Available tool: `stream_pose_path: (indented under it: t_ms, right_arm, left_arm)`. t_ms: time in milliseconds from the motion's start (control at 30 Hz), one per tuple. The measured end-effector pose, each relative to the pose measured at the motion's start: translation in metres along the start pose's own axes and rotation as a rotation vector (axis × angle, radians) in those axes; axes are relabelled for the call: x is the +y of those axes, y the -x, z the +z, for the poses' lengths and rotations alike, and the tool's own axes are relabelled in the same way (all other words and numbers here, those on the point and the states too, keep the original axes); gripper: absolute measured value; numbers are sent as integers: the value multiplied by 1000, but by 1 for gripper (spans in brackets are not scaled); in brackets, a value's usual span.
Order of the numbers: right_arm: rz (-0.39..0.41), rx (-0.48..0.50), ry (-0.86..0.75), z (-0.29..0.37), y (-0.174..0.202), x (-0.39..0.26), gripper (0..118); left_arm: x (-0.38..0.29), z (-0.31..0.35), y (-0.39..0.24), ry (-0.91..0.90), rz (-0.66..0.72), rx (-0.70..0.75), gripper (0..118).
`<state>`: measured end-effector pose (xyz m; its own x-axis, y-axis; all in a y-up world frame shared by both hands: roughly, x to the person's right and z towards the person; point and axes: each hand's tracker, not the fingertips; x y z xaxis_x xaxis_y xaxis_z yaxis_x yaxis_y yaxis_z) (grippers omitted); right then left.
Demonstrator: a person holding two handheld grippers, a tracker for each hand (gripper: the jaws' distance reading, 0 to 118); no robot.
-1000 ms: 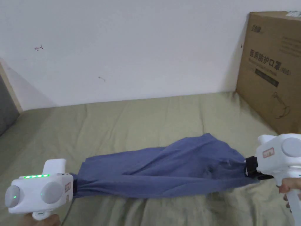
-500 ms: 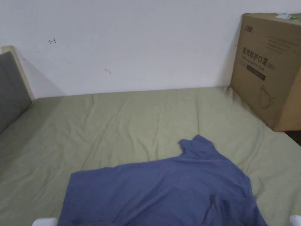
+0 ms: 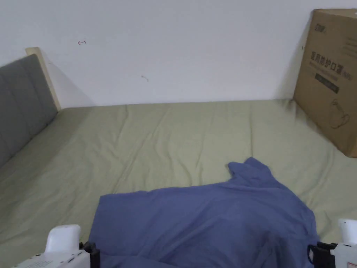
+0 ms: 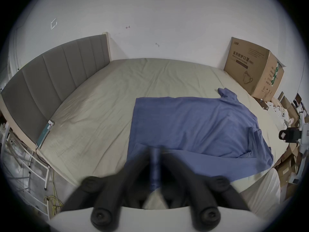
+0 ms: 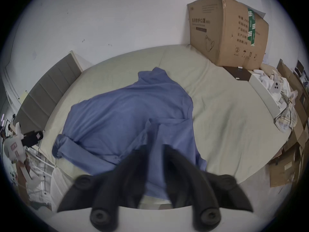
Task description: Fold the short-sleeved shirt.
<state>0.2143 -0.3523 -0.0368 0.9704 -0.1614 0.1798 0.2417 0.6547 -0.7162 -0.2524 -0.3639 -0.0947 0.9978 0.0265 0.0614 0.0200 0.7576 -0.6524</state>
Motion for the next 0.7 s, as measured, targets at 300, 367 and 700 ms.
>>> stream_pose_path:
  t_ms: [300,367,700]
  right_arm:
    - [16,45,71,-33,21,-9,0]
    - [13,59,80,-41,21,-3,0]
    - [17,113,134,-100,40,24,0]
  left_arm:
    - [2,-31,-8,51,-4,-7,0]
    - [21,-49,1,71,21,-33,0]
    - [130,-239,43,210,108,-8,111]
